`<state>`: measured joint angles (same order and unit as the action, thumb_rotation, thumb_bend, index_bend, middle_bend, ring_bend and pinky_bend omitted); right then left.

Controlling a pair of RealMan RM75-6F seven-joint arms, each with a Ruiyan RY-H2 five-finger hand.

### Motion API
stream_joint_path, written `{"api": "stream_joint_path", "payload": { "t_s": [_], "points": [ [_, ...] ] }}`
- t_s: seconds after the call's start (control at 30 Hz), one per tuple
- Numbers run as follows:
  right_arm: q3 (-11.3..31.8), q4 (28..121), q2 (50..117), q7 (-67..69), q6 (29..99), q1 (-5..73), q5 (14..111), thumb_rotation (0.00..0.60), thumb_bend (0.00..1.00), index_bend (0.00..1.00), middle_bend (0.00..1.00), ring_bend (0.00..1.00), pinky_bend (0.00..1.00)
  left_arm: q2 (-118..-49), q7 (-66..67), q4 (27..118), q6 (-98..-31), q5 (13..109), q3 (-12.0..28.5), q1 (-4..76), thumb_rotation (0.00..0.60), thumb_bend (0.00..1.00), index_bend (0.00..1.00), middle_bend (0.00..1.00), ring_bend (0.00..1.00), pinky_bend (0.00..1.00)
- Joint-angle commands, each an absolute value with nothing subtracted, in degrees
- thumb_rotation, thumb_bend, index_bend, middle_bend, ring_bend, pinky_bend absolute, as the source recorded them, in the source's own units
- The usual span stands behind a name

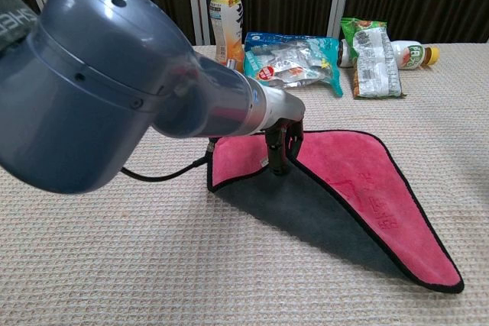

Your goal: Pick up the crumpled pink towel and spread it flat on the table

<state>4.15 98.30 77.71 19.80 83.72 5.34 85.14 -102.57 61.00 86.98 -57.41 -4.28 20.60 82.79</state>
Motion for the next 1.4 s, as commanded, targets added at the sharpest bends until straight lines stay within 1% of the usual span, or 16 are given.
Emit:
{"api": "stream_joint_path", "payload": {
  "t_s": [0.03,0.37,0.43,0.63,0.9,1.17,1.27,1.4],
  "points": [
    [4.1,98.3,77.7,19.8,83.8,5.3,85.2,0.600,0.39,0.00,0.00,0.00,0.00,-100.8,60.1,89.8,-57.9,-3.2,20.2,81.8,0.600,0.49,0.68,0.06,0.00,0.12],
    [4.5,98.7,77.4,19.9,84.3,5.0,85.0,0.600,0.39,0.00,0.00,0.00,0.00,-94.0,56.6,101.0,-58.1,0.1,17.8,78.0,0.600,0.49,0.68,0.06,0.00,0.12],
    [4.7,98.6,77.5,20.1,84.2,5.1,84.6,0.600,0.39,0.00,0.00,0.00,0.00,-92.0,55.3,104.3,-57.6,0.8,17.1,76.9,0.600,0.49,0.68,0.06,0.00,0.12],
    [4.8,98.3,77.9,19.7,83.8,5.2,84.4,0.600,0.39,0.00,0.00,0.00,0.00,-88.2,53.4,110.4,-56.1,2.1,14.8,75.3,0.600,0.49,0.67,0.06,0.00,0.12],
    [5.0,98.0,78.3,19.7,83.7,5.2,84.1,0.600,0.39,0.00,0.00,0.00,0.00,-86.7,50.5,114.5,-55.2,6.1,10.8,73.7,0.600,0.48,0.65,0.06,0.00,0.12],
    [5.1,97.9,78.5,19.9,83.9,5.1,84.3,0.600,0.39,0.00,0.00,0.00,0.00,-86.5,49.0,115.6,-52.6,7.7,7.0,74.2,0.600,0.45,0.52,0.02,0.00,0.12],
    [4.9,98.0,78.4,19.9,83.9,5.1,84.4,0.600,0.39,0.00,0.00,0.00,0.00,-85.6,49.6,116.0,-50.3,7.9,5.4,75.3,0.600,0.38,0.41,0.00,0.00,0.09],
    [5.0,97.8,78.5,19.8,84.1,5.0,84.6,0.600,0.39,0.00,0.00,0.00,0.00,-84.0,49.9,116.7,-47.3,7.5,3.5,77.1,0.600,0.20,0.20,0.00,0.00,0.02]
  ]
}}
